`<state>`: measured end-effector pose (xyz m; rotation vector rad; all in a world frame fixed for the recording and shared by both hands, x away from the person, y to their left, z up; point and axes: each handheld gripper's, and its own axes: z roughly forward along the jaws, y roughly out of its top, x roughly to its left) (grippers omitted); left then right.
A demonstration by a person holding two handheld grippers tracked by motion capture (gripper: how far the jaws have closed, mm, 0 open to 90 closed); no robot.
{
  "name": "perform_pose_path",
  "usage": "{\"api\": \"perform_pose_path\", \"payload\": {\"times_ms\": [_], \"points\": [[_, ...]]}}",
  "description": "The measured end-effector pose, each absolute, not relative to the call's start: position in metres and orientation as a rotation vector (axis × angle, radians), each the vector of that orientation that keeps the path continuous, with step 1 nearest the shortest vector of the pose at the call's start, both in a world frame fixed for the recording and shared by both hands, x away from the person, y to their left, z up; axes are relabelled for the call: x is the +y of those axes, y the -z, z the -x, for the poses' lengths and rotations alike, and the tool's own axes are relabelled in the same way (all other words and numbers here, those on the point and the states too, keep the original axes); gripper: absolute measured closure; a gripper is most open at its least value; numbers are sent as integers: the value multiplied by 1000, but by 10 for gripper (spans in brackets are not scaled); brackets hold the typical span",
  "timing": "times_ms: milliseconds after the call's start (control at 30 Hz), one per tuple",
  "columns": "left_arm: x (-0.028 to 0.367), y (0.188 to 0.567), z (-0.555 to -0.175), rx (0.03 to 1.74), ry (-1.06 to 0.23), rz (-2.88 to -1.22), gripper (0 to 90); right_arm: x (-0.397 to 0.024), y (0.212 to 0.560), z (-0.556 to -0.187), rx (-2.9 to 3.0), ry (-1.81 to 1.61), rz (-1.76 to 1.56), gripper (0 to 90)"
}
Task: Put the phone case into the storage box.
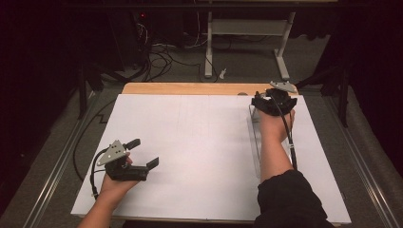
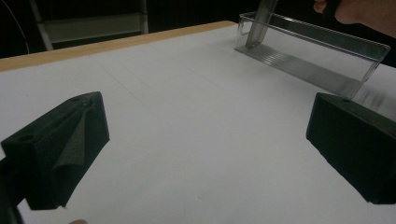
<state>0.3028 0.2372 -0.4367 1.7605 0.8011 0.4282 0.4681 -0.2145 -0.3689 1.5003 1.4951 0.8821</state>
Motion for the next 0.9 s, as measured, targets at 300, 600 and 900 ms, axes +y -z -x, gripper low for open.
{"api": "perform_pose_path", "payload": {"times_ms": [300,600,900], "points": [[237,437,-303,798,-425,-1764,6,-214,371,-472,1495,-861,-1505,133],[238,437,-303,800,-424,-1758,5,-212,370,-479,1495,-853,-1511,134],[239,437,-303,801,-421,-1759,6,-211,370,-484,1486,-852,-1509,133]]}}
